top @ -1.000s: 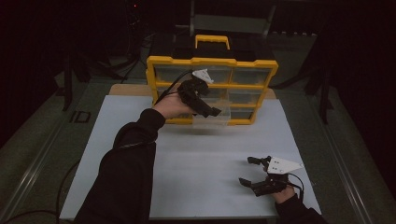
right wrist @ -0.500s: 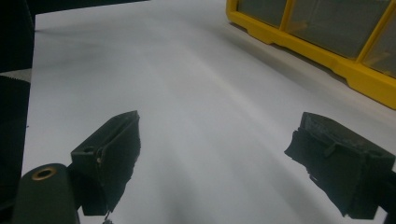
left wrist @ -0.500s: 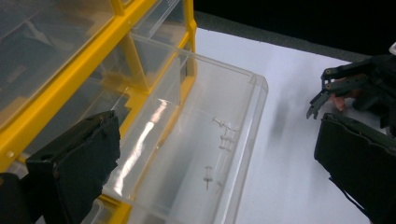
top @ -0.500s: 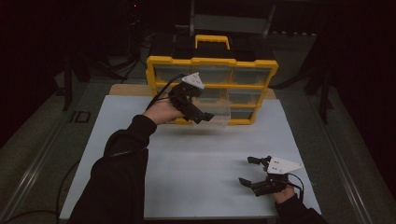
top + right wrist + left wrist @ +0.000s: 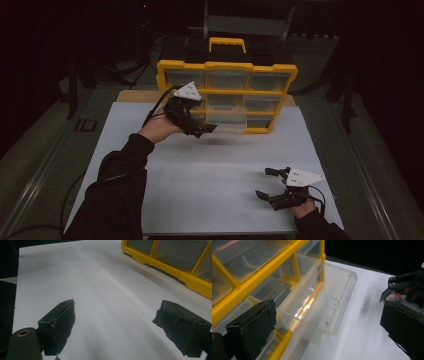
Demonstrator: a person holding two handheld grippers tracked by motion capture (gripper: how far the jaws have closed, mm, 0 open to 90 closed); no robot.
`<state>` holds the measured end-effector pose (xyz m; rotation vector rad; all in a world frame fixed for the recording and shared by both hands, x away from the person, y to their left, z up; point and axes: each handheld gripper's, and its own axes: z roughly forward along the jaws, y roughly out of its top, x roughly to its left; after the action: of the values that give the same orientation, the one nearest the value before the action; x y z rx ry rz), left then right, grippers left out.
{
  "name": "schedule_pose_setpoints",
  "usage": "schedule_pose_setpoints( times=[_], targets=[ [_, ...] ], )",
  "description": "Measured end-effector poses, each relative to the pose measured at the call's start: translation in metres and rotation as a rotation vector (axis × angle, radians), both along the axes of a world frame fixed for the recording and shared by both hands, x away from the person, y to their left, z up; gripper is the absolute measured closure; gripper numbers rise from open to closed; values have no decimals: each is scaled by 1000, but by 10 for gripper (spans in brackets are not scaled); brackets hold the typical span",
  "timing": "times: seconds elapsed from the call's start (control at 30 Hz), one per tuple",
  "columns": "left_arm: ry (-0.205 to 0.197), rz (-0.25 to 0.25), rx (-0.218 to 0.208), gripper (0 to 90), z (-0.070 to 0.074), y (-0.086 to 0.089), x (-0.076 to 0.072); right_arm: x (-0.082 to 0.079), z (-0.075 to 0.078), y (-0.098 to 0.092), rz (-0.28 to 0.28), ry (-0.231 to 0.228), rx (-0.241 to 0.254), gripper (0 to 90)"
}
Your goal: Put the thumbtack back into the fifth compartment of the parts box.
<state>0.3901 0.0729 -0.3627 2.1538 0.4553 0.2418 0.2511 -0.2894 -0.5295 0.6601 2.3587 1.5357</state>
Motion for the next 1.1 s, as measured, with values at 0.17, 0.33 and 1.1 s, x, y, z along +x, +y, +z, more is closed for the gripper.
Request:
schedule_pose_setpoints(
  times=[0.17,0.33,1.1],
  targets=[
    [15,10,6,0,-4,10,-7,0,0,0,0,0,1,140],
    [16,23,9,0,-7,19,-14,0,0,1,0,2,0,140],
    [38,73,-34,0,-48,61,-61,-1,0,1,-4,-2,-1,140]
  ],
)
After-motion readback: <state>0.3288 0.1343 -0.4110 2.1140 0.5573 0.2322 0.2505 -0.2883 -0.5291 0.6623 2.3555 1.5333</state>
